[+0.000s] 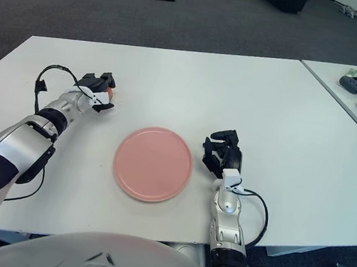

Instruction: Put the apple into the plate.

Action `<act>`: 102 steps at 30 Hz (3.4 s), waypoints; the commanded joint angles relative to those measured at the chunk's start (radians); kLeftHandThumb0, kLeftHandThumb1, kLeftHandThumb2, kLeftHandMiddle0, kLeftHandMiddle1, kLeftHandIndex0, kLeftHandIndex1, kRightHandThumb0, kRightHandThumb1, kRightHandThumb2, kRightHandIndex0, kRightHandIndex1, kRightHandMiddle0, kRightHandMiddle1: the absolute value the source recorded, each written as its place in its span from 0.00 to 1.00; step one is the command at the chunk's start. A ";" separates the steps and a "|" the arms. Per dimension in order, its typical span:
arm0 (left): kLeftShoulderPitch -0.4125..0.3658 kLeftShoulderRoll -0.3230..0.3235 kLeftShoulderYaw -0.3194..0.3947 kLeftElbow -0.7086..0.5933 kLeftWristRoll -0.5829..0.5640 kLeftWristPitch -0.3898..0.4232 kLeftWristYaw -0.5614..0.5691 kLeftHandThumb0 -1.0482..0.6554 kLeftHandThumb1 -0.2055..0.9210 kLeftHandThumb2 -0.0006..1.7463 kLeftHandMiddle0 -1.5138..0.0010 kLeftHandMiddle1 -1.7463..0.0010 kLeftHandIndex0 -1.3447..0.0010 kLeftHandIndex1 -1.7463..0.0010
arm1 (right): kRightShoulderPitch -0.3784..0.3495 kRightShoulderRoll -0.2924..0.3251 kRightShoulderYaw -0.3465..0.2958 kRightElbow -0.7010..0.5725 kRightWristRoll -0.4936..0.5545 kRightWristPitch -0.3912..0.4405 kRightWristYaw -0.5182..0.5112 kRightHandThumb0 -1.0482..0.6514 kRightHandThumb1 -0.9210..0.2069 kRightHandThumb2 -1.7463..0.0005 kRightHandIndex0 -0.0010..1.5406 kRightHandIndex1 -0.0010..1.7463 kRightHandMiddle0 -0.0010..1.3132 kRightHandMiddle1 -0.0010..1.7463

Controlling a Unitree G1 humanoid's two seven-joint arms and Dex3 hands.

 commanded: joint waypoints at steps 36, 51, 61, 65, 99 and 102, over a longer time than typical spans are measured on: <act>0.049 -0.012 -0.001 0.026 0.005 0.010 -0.026 0.61 0.27 0.88 0.45 0.07 0.60 0.00 | 0.006 0.002 -0.019 -0.014 -0.001 0.034 -0.009 0.40 0.12 0.60 0.38 0.68 0.21 1.00; 0.048 -0.013 0.046 0.020 -0.039 -0.001 -0.013 0.61 0.24 0.91 0.45 0.05 0.58 0.00 | 0.006 0.001 -0.020 -0.011 -0.002 0.023 -0.009 0.40 0.14 0.57 0.39 0.70 0.22 1.00; 0.047 -0.020 0.139 0.018 -0.131 0.023 -0.073 0.61 0.23 0.91 0.45 0.05 0.58 0.00 | 0.005 0.004 -0.020 -0.012 0.000 0.016 -0.010 0.40 0.15 0.57 0.39 0.70 0.22 1.00; 0.045 -0.022 0.160 0.017 -0.150 0.032 -0.082 0.61 0.22 0.92 0.44 0.05 0.57 0.00 | 0.004 0.004 -0.021 -0.012 0.001 0.019 -0.010 0.40 0.15 0.57 0.39 0.70 0.22 1.00; -0.020 0.021 0.272 -0.033 -0.261 -0.127 -0.154 0.61 0.24 0.90 0.44 0.06 0.57 0.00 | -0.015 -0.004 -0.023 0.009 -0.002 0.018 -0.010 0.40 0.14 0.57 0.39 0.69 0.22 1.00; -0.023 0.022 0.276 -0.034 -0.265 -0.137 -0.156 0.61 0.24 0.90 0.44 0.06 0.57 0.00 | -0.016 -0.004 -0.023 0.009 -0.001 0.020 -0.010 0.40 0.14 0.57 0.39 0.69 0.22 1.00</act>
